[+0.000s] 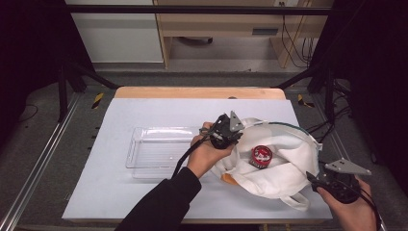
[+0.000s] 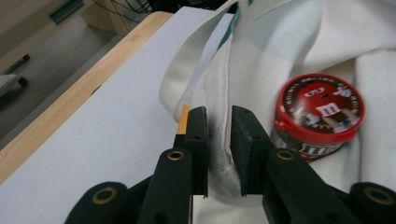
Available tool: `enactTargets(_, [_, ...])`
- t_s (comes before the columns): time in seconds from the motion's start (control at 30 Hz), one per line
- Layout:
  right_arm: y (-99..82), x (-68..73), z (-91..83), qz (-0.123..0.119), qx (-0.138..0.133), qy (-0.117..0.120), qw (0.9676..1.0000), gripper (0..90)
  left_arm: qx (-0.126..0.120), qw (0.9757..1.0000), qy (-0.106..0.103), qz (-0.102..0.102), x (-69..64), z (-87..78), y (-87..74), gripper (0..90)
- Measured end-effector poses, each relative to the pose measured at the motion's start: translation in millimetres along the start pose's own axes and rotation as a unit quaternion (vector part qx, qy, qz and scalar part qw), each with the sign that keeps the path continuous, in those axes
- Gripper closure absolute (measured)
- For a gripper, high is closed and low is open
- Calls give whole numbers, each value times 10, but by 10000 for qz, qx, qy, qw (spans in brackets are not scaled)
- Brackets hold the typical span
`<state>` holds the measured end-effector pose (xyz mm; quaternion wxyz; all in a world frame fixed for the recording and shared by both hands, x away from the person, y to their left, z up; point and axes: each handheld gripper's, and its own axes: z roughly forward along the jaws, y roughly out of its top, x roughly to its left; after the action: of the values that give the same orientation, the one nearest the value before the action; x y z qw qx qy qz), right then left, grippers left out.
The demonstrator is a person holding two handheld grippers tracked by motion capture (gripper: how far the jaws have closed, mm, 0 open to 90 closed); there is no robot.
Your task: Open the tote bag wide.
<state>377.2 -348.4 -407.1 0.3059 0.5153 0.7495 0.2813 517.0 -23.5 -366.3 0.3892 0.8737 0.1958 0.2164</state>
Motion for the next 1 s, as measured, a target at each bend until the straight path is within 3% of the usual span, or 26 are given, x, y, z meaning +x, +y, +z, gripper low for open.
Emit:
enactTargets(0.37, [-215,-2,2,73,117,14,9999,451,477,9987,18,-191,167,133,-194,816])
enactTargets(0.57, [-281,-6,19,114,169,50,9998,451,499,9985,-2,-213,169,140,-227,817])
enactTargets(0.8, [-157,81,6,29,-3,56,10000,396,472,9987,-15,-168,141,131,-234,817])
enactTargets(1.0, [-29,79,88,66,-50,43,10000,417,473,9988,-2,-132,120,111,-250,818])
